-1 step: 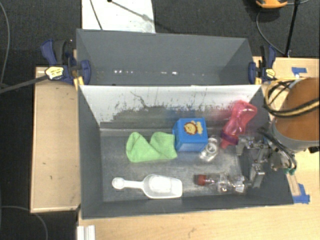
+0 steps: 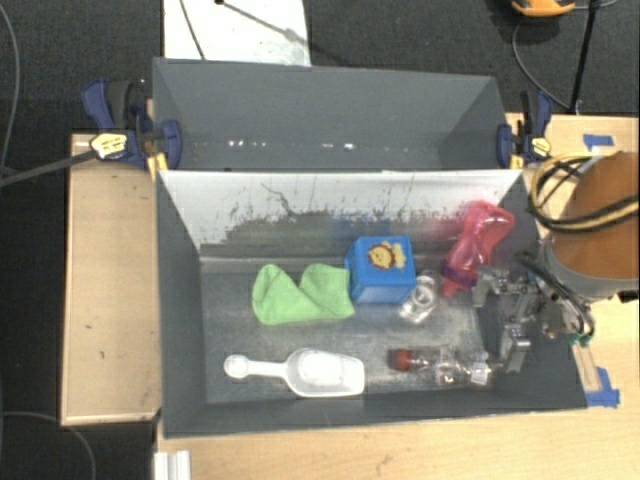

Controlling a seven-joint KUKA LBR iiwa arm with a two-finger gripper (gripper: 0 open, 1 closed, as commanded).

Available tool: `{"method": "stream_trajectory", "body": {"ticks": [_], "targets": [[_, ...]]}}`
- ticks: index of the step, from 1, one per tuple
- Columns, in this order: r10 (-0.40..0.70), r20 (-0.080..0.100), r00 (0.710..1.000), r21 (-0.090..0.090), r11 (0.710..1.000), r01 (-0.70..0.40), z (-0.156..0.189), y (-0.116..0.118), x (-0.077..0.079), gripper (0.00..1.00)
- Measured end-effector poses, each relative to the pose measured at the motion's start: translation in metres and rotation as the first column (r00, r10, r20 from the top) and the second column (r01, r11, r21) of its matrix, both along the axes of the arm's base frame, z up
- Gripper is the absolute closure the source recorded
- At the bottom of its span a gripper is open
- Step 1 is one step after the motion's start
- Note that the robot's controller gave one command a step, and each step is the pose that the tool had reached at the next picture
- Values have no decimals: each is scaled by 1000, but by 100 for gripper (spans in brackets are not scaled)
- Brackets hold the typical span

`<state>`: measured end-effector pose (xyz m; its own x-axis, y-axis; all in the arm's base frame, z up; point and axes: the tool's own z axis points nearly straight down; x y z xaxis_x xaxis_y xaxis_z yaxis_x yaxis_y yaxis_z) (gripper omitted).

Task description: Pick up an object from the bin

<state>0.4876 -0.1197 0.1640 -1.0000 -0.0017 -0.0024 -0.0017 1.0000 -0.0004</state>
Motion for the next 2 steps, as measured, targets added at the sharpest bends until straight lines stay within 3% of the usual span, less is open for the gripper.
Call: {"method": "stream_trajectory", "body": {"ticks": [1, 2], "targets": [[16, 4, 1000, -1, 1000, -16, -77, 39, -5, 0], [-2, 1, 1000, 1, 1000, 2, -85, 50, -7, 0]]}}
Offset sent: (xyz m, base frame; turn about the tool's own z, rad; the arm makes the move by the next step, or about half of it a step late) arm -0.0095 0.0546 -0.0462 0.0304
